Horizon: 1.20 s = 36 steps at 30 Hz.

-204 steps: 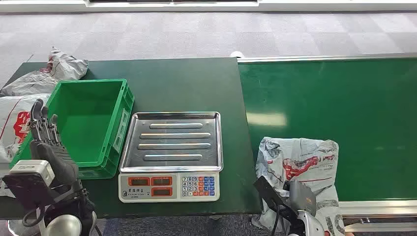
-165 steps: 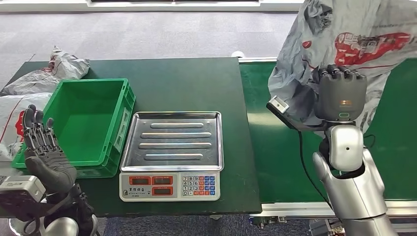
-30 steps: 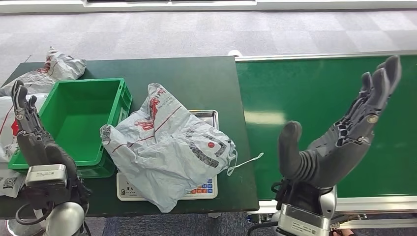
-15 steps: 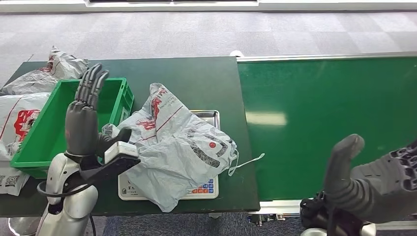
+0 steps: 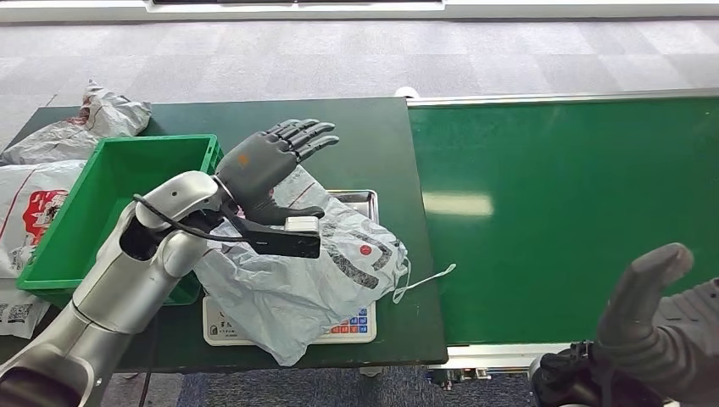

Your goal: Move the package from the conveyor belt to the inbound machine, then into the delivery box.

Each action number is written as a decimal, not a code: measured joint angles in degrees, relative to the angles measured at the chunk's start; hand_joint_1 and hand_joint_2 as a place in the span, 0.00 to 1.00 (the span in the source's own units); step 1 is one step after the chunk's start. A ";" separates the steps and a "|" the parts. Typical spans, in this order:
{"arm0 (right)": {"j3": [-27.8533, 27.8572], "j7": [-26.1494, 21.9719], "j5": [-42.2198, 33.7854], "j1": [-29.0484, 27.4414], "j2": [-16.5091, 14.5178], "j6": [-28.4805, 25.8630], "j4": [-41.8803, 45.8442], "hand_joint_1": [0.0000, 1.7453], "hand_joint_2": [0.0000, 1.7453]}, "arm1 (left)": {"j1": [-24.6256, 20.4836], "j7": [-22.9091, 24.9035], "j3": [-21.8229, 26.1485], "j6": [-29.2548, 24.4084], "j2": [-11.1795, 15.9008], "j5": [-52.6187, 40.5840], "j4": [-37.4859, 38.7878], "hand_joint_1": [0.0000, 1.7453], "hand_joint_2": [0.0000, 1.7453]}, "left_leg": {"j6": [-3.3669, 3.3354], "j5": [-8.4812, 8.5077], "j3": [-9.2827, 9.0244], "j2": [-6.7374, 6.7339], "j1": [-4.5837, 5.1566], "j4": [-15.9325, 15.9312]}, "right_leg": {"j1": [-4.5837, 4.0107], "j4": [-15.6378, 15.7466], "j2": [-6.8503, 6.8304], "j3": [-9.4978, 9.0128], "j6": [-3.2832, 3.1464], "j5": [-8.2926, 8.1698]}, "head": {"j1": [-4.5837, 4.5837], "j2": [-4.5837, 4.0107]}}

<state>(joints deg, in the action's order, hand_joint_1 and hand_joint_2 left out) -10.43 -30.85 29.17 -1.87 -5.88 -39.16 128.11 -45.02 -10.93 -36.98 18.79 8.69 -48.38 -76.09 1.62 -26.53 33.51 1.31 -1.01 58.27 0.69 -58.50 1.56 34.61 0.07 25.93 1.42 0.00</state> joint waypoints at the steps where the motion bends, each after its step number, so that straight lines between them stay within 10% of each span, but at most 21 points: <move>1: 0.16 -0.07 -0.30 -0.10 0.00 0.09 0.08 0.00 1.00 | -1.36 -0.20 -1.68 1.54 0.20 1.41 0.96 0.00 0.00 | 0.00 0.00 0.00 0.00 0.00 0.00 | 0.00 0.00 0.00 0.00 0.00 0.00 | 0.00 0.00; 9: 1.07 -1.49 -2.93 -0.65 0.19 -0.38 0.27 0.00 1.00 | -7.61 -0.90 -14.87 7.69 2.23 9.31 6.49 0.00 0.00 | 0.00 0.00 0.01 -0.02 0.00 -0.01 | 0.00 0.00 0.02 0.02 0.00 0.00 | 0.01 0.00; 13: 1.08 -1.94 -3.45 -0.95 0.49 -0.54 0.27 0.00 1.00 | -8.79 -0.88 -17.74 8.42 2.94 10.86 7.72 0.00 1.00 | 0.00 0.00 0.03 -0.02 0.00 -0.01 | 0.00 0.00 0.01 0.01 0.00 0.00 | 0.01 0.00; 19: 1.08 -3.50 -5.31 -1.18 1.22 -0.64 0.17 0.00 1.00 | -8.82 -2.10 -23.23 9.54 4.68 14.44 10.37 0.00 1.00 | 0.00 0.00 0.03 -0.03 0.00 -0.02 | 0.00 0.00 0.01 -0.01 0.00 0.01 | 0.00 0.00; 23: 1.08 -3.72 -5.77 -1.14 1.61 -0.65 0.16 0.00 1.00 | -7.32 -3.37 -26.95 8.63 5.89 14.78 12.78 0.00 0.00 | 0.00 0.00 0.04 -0.02 0.00 -0.02 | 0.00 0.00 0.01 0.00 0.00 0.01 | 0.00 0.00; 34: 1.08 -3.88 -6.92 -0.77 2.52 -0.64 -0.17 0.00 1.00 | -3.96 -3.67 -31.15 3.80 6.58 14.14 18.08 0.00 0.00 | -0.01 -0.01 0.05 0.01 0.01 -0.02 | 0.01 0.00 -0.04 -0.02 0.01 0.02 | 0.00 0.00; 36: 1.08 -3.88 -6.92 -0.77 2.56 -0.64 -0.21 0.00 1.00 | -3.97 -3.70 -31.44 3.77 6.58 14.12 18.48 0.00 0.50 | -0.01 -0.01 0.04 0.00 0.00 -0.02 | 0.01 0.00 -0.04 -0.03 0.01 0.02 | 0.00 0.00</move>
<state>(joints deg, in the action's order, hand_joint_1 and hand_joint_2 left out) -9.35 -34.73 22.25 -2.64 -3.32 -39.80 127.91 -48.98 -14.63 -68.42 22.56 15.28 -34.26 -57.61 1.61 -26.53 33.56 1.32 -1.00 58.24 0.70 -58.51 1.52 34.57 0.07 25.95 1.42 0.00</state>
